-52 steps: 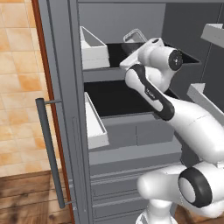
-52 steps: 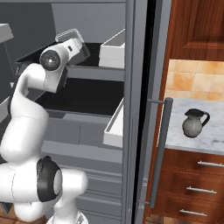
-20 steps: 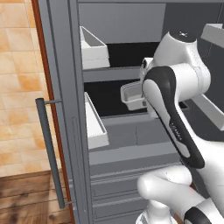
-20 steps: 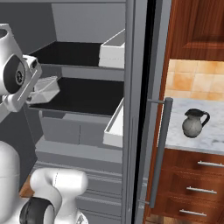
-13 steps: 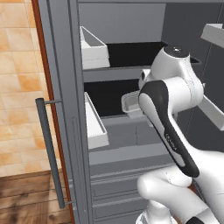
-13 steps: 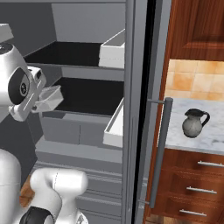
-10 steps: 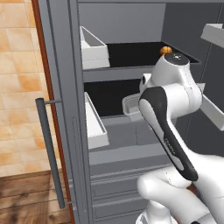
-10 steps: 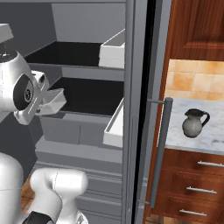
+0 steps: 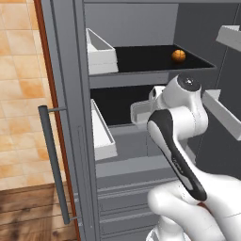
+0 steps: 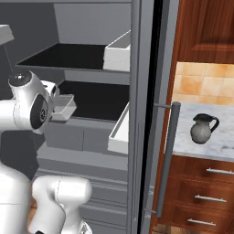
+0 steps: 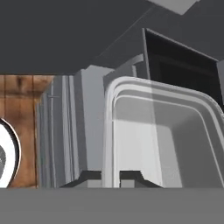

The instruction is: Move the tupperware and orange from the top shelf to the second highest shelf to make space. Then, place the pitcher from the counter on the cleared top shelf.

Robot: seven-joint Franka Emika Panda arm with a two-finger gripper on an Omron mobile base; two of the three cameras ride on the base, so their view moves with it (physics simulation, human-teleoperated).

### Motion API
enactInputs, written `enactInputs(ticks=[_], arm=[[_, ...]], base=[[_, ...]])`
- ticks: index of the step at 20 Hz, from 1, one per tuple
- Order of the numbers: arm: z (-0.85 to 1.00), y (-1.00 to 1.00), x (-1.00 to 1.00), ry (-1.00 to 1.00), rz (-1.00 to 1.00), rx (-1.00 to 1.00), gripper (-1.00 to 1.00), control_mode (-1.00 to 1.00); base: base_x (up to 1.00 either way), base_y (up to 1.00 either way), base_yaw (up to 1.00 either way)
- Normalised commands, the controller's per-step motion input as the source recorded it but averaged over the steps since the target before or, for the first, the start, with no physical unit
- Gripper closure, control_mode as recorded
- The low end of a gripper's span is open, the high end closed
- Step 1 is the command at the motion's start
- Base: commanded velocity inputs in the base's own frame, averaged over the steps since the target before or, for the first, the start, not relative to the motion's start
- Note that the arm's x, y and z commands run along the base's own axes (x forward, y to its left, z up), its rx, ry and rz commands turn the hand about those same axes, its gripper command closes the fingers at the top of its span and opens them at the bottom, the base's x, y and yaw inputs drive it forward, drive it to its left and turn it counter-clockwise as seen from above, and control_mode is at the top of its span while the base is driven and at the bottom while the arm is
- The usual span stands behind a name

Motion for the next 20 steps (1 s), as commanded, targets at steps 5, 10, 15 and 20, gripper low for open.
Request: enactInputs(ticks=[5,10,15,20], arm=[[-0.03,0.00,0.42,-0.14,0.01,0.11,1.00,-1.00],[-0.18,0.00,0.44,-0.11,0.01,0.08,1.00,-1.00],[-0.23,0.00,0.46,-0.07,0.01,0.05,1.00,-1.00],[-0.19,0.00,0.55,-0.01,0.01,0.02,1.00,-1.00]], base=[[0.00,0.00,0.00],[0.00,0.00,0.00],[0.00,0.00,0.00],[0.00,0.00,0.00]])
